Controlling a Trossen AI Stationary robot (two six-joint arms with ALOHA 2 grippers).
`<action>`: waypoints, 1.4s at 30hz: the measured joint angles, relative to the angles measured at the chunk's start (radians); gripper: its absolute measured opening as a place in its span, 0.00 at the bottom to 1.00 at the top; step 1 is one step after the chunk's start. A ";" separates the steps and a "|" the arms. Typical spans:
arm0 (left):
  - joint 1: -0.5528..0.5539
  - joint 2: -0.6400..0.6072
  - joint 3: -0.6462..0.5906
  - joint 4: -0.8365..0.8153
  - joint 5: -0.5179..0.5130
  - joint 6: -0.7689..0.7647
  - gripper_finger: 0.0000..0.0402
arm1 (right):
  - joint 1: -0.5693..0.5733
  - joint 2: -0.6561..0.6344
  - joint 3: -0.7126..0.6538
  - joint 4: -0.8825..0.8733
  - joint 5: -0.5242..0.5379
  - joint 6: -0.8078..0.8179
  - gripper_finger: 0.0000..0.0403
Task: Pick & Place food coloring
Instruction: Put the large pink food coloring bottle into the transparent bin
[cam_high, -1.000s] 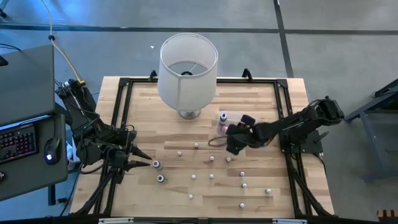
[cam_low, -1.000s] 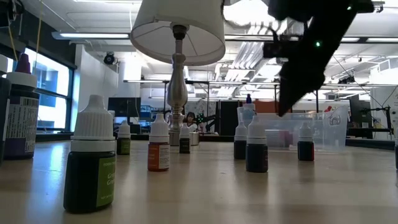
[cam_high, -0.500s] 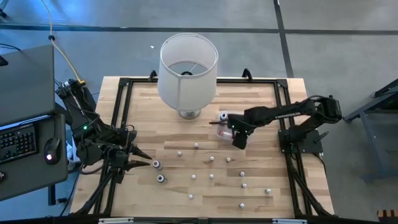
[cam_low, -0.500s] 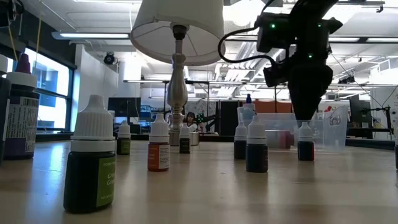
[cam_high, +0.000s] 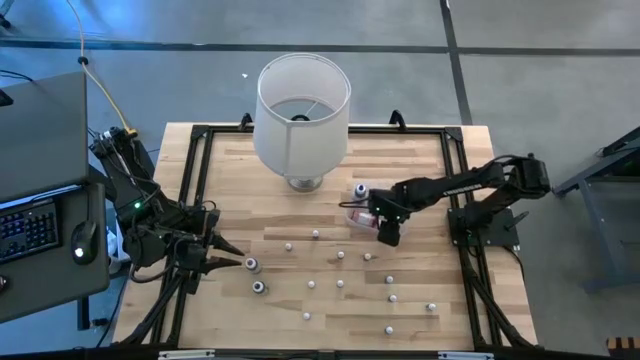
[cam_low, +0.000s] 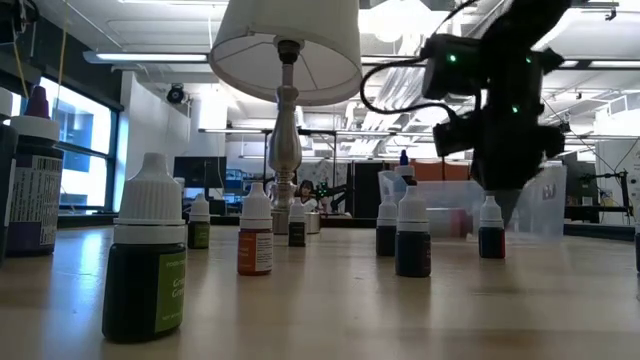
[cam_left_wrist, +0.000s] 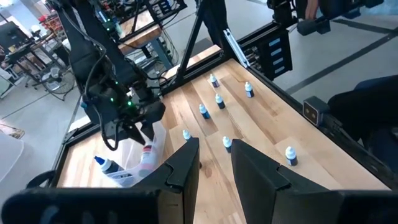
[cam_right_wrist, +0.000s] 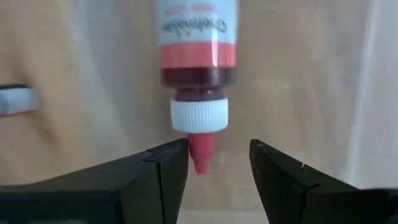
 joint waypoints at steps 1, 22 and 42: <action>0.000 0.000 0.000 0.000 0.000 0.000 0.23 | 0.000 -0.002 -0.016 0.029 0.017 -0.008 0.41; 0.000 0.000 0.000 0.005 -0.024 0.003 0.23 | 0.001 0.004 -0.001 0.151 -0.060 -0.187 0.07; 0.000 0.000 0.000 -0.003 -0.023 0.002 0.23 | 0.001 0.001 0.395 -0.194 -0.028 -0.168 0.11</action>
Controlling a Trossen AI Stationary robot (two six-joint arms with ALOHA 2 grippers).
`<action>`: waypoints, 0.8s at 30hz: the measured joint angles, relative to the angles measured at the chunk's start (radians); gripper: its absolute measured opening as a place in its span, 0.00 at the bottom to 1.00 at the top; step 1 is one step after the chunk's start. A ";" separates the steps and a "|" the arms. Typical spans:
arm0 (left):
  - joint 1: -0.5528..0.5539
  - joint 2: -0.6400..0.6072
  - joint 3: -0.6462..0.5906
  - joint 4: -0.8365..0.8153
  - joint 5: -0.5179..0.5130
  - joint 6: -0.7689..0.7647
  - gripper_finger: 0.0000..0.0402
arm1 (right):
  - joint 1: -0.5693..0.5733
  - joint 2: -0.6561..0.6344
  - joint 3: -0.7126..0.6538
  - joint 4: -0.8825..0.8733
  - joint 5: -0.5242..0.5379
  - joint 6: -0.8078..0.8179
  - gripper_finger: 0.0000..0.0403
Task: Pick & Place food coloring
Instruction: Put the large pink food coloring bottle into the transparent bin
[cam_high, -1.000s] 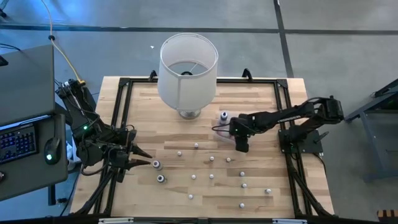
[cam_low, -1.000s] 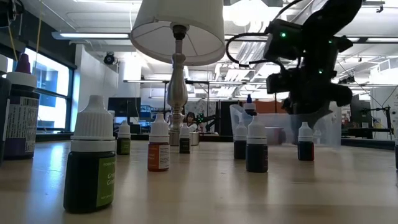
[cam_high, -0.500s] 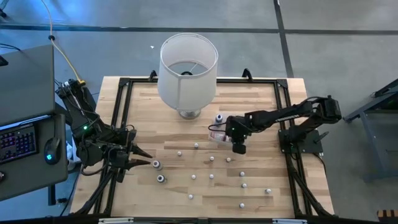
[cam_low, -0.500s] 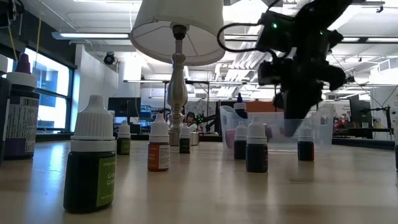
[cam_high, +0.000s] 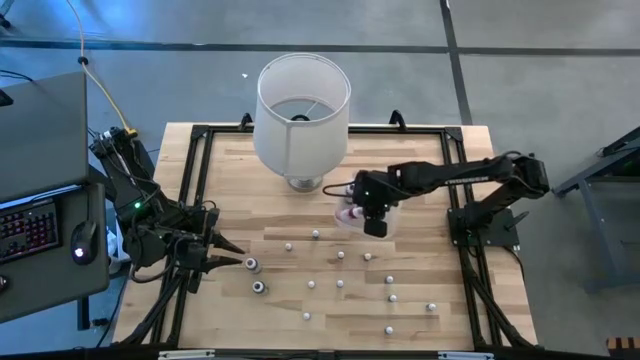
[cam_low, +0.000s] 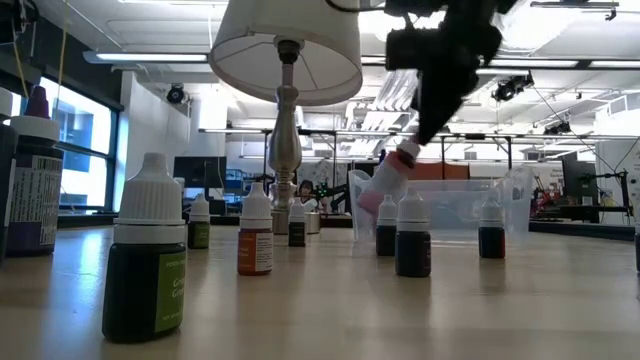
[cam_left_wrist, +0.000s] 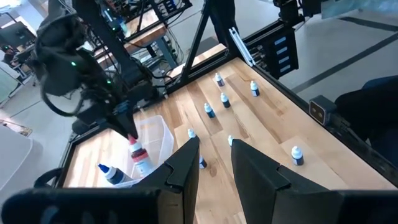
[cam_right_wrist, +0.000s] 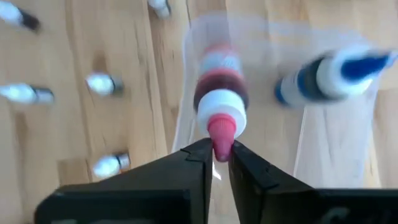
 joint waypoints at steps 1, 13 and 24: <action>0.000 0.000 0.000 0.000 0.000 0.000 0.23 | 0.000 0.000 0.005 -0.003 -0.003 0.002 0.11; 0.000 0.000 0.000 -0.005 0.052 -0.002 0.23 | 0.000 0.000 -0.065 0.056 0.021 0.050 0.04; 0.000 0.000 0.000 -0.008 0.052 -0.002 0.23 | 0.001 0.000 -0.077 0.062 0.045 0.050 0.26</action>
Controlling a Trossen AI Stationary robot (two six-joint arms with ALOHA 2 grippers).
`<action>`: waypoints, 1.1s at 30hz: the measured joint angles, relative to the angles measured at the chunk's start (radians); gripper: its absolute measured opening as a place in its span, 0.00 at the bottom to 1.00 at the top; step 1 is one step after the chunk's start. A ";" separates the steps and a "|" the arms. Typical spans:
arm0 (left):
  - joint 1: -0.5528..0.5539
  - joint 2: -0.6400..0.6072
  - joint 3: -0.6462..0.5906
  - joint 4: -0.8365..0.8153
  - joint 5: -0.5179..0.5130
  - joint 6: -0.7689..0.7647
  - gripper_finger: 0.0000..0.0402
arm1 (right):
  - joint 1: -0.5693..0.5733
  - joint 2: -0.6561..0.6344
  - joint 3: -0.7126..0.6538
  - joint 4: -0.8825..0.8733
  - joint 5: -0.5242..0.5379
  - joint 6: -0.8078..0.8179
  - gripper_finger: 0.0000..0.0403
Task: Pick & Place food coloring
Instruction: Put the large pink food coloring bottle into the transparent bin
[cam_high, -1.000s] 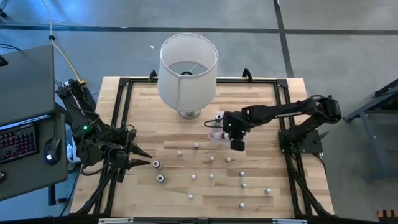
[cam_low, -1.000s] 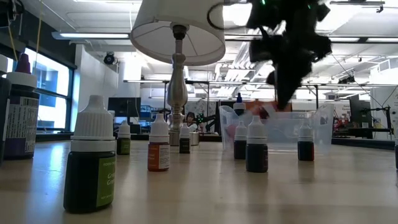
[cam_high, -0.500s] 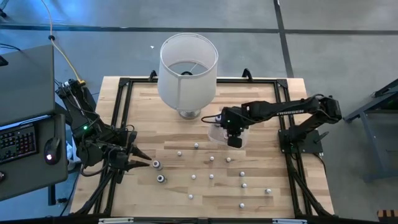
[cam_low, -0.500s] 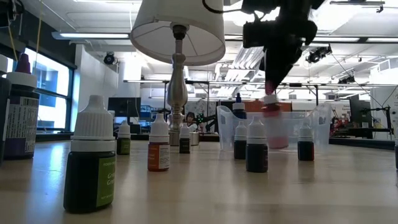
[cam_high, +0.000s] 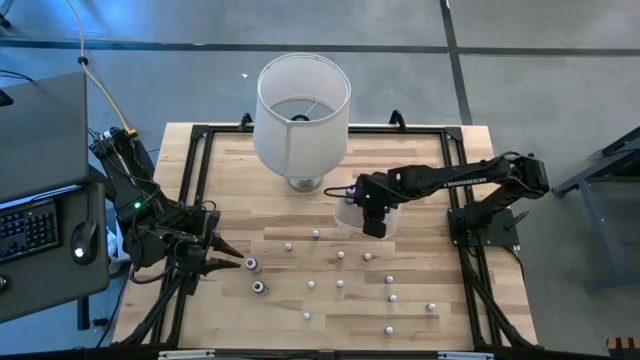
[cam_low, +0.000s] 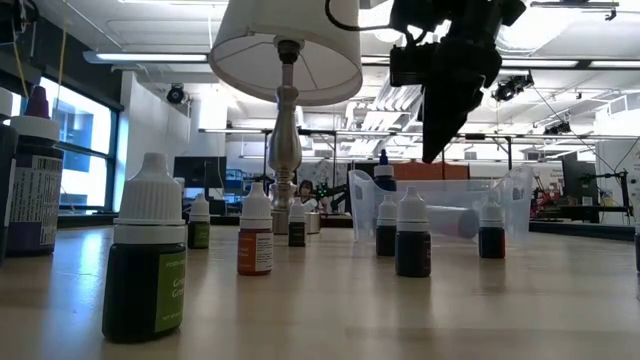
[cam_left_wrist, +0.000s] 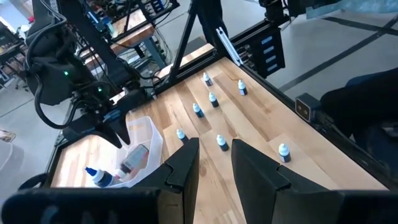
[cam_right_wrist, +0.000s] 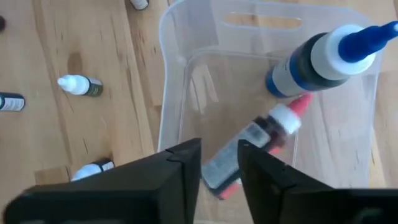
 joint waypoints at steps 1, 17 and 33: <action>0.000 0.000 0.000 0.000 0.000 0.000 0.23 | 0.003 0.000 0.000 0.000 0.000 0.005 0.29; 0.000 0.000 0.000 0.000 0.000 0.000 0.23 | -0.029 0.000 -0.209 0.294 0.181 0.187 0.47; 0.000 0.000 0.000 -0.004 -0.001 -0.001 0.23 | -0.099 0.019 -0.385 0.476 0.039 0.150 0.44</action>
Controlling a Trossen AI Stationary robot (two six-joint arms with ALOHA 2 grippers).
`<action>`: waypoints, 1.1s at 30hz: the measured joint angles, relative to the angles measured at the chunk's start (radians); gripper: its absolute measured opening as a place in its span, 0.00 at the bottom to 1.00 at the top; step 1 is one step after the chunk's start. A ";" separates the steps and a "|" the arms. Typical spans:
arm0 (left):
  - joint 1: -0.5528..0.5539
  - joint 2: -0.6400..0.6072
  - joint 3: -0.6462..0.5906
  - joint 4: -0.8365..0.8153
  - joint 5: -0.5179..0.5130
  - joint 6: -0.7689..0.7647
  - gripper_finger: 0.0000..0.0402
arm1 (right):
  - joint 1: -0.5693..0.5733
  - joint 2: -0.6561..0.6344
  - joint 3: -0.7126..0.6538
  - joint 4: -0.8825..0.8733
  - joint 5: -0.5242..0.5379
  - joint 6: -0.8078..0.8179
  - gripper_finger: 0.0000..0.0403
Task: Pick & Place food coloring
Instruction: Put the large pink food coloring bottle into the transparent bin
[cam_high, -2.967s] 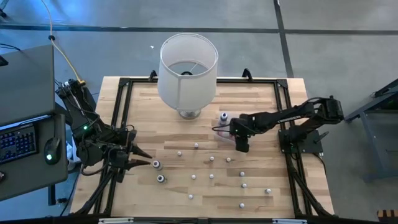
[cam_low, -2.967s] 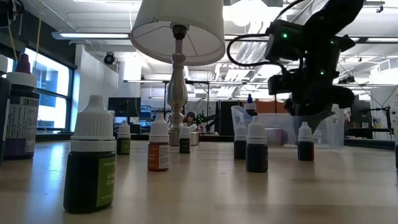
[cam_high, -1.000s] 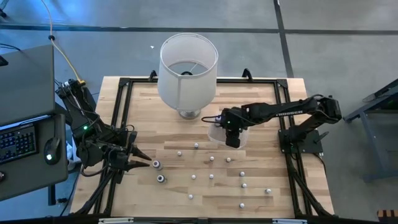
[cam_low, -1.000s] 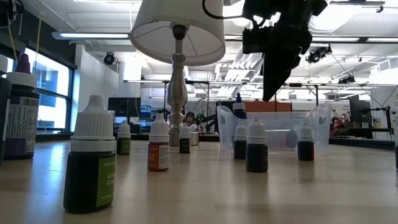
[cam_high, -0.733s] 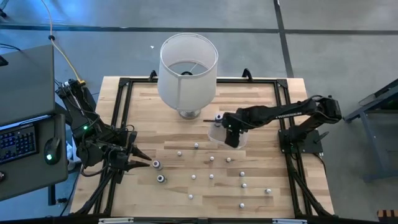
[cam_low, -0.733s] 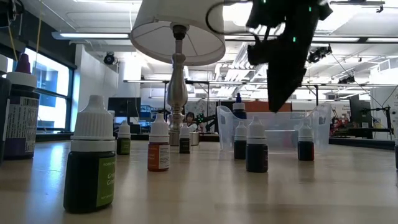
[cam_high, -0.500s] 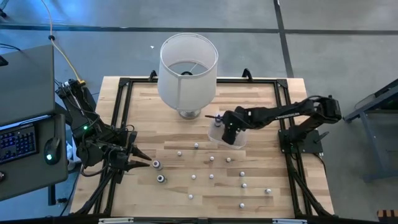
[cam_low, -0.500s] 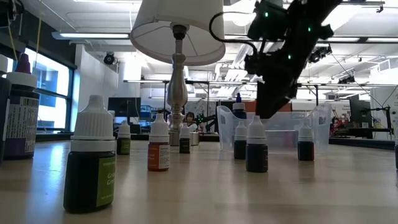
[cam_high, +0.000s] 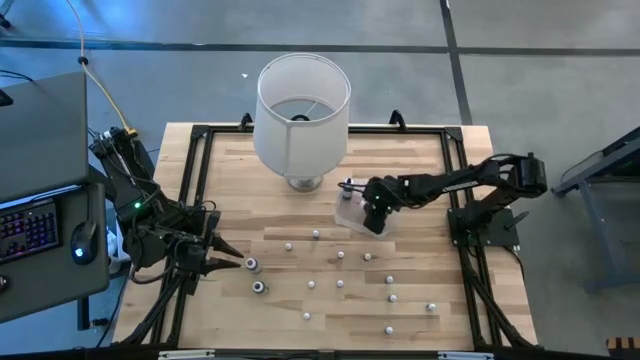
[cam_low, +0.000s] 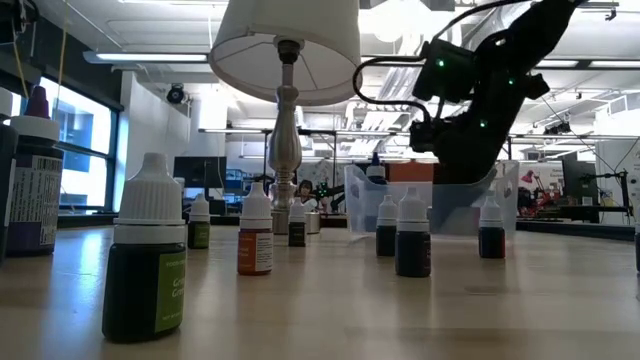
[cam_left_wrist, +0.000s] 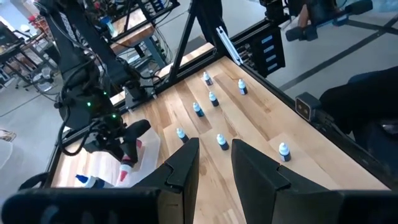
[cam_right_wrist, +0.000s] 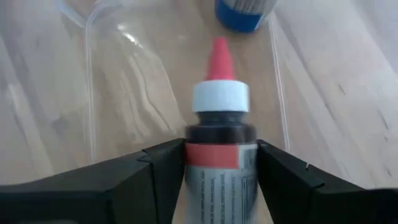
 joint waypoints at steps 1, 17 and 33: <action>0.000 0.000 0.000 -0.002 0.000 0.000 0.23 | 0.000 0.000 0.000 0.002 -0.006 -0.006 0.42; 0.000 0.000 0.000 -0.003 0.000 -0.016 0.23 | 0.069 -0.096 0.086 0.033 0.001 -0.016 0.29; 0.000 0.000 0.000 -0.010 0.035 -0.026 0.23 | 0.345 -0.092 -0.256 1.048 0.740 -0.105 0.29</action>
